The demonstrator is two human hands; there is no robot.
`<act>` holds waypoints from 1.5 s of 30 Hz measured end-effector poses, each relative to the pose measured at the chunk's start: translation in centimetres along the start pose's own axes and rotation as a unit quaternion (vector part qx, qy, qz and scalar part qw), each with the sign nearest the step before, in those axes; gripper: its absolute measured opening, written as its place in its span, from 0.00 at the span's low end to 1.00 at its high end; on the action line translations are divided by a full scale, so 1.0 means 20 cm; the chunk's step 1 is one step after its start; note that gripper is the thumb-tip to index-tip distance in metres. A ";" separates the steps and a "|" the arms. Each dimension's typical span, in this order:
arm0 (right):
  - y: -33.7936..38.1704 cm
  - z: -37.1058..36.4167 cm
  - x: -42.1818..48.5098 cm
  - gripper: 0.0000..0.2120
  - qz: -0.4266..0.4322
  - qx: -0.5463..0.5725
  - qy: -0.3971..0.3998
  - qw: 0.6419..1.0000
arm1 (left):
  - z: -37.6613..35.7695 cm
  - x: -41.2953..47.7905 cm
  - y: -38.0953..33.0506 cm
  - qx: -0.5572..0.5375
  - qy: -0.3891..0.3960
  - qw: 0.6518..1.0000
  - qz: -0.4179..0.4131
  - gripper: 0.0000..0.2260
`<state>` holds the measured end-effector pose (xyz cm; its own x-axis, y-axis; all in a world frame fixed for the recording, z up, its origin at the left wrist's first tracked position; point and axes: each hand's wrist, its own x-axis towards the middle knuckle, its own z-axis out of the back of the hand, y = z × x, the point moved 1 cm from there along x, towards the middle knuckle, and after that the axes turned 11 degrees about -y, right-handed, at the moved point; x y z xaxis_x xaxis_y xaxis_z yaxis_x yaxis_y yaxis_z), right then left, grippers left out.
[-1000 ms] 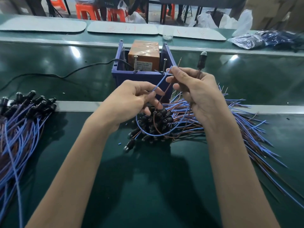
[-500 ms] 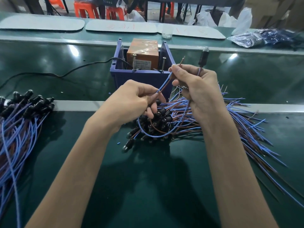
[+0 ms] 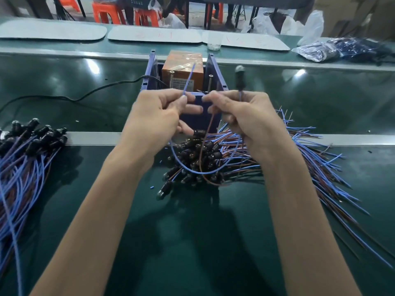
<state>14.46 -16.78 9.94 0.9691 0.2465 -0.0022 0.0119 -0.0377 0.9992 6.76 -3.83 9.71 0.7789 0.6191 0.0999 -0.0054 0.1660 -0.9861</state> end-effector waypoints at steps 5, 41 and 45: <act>0.03 -0.04 -0.06 0.04 0.019 -0.056 0.122 0.991 | -0.03 -0.01 -0.02 -0.151 -0.008 0.988 0.031 0.07; -0.15 0.00 0.11 0.13 0.032 -0.075 -0.142 0.986 | 0.09 0.15 0.22 0.098 -0.187 0.977 -0.042 0.11; -0.18 0.01 0.11 0.04 0.056 -0.079 -0.168 0.981 | 0.09 0.14 0.22 0.103 -0.162 0.980 -0.056 0.13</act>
<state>16.65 -16.30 6.28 0.9890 -0.0844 0.1213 -0.1116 0.1116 0.9875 7.79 -0.11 5.96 0.5424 0.7933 0.2764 -0.0833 0.3782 -0.9220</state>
